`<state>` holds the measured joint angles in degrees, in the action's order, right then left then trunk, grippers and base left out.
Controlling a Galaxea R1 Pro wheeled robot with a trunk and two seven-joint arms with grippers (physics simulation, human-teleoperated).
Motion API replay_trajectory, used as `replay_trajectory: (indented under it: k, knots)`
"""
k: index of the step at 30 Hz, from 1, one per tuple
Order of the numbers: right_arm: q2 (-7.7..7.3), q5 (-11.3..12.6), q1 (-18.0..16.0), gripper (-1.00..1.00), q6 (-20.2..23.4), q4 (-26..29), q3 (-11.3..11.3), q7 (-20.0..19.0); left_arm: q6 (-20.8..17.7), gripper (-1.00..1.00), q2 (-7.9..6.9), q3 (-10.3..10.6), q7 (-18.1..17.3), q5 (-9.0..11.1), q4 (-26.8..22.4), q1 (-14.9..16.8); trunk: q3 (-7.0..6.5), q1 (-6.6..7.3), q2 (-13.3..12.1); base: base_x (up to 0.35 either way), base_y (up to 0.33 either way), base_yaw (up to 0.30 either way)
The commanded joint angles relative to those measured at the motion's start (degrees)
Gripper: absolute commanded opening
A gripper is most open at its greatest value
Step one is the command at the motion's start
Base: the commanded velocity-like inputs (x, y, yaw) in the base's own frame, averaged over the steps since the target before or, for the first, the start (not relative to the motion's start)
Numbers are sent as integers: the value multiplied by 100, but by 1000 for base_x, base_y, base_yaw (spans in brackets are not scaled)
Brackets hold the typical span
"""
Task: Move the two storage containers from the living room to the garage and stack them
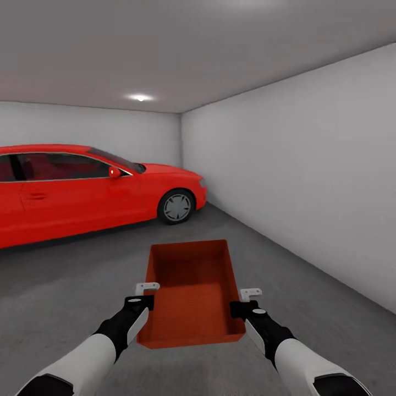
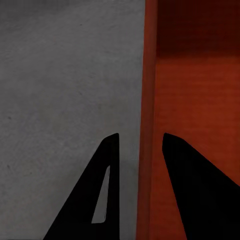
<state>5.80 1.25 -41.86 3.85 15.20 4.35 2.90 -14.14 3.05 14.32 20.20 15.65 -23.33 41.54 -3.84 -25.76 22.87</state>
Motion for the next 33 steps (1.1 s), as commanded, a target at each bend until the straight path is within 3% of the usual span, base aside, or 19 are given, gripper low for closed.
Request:
replay_trajectory:
  k: [1, 33]
  knots:
    - [-6, 68, -1, -100, 37, -9, 26, 88, 429, -100, -15, 71, 98, -1, -32, 3, 3, -2, 6, 0, 0, -245]
    - [0, 68, -1, -100, 37, -9, 30, 88, 429, -100, -15, 71, 98, -1, -32, 3, 3, -2, 6, 0, 0, -245]
